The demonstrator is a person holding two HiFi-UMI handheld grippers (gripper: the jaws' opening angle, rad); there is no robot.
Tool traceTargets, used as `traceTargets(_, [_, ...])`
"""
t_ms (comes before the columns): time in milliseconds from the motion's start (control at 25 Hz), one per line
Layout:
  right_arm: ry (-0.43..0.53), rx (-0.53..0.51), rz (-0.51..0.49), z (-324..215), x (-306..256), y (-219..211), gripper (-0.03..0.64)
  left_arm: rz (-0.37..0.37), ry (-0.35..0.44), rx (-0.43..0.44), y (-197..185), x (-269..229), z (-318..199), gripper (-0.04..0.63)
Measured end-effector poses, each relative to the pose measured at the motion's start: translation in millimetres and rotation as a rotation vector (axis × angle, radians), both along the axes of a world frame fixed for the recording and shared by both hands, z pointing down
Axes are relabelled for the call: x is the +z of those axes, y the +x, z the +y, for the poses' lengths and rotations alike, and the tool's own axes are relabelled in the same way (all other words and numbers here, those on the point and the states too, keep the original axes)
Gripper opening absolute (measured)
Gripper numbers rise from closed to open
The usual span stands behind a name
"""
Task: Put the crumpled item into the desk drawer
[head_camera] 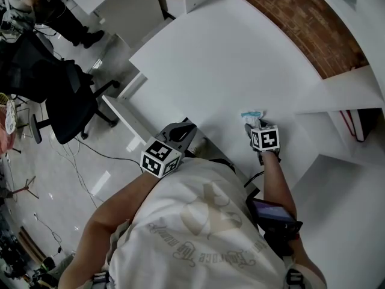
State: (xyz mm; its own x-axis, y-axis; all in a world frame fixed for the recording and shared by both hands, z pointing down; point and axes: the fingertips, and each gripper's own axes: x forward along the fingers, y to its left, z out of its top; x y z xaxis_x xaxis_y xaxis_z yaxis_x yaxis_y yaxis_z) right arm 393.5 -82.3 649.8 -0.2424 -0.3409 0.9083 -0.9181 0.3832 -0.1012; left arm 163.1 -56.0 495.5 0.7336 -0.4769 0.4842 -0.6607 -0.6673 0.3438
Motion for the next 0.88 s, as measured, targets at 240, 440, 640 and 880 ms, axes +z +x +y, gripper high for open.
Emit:
traceTargets(240, [0.032,0.004,0.013,-4,-10,3,0.241,-0.006,0.003,-0.019,-6,-1,1,0.025])
traceTargets(440, [0.064,0.003,-0.014,-15,-22,-5,0.241,-0.011,0.004,-0.046,-17,-3,2,0.025])
traceTargets(640, [0.088,-0.023,-0.035,-23,-32,-17,0.241,-0.012,0.004,-0.077,-23,-4,3,0.025])
traceTargets(880, [0.118,-0.038,-0.075,-32,-41,-45,0.241,-0.017,0.007,-0.099,-38,-6,6,0.025])
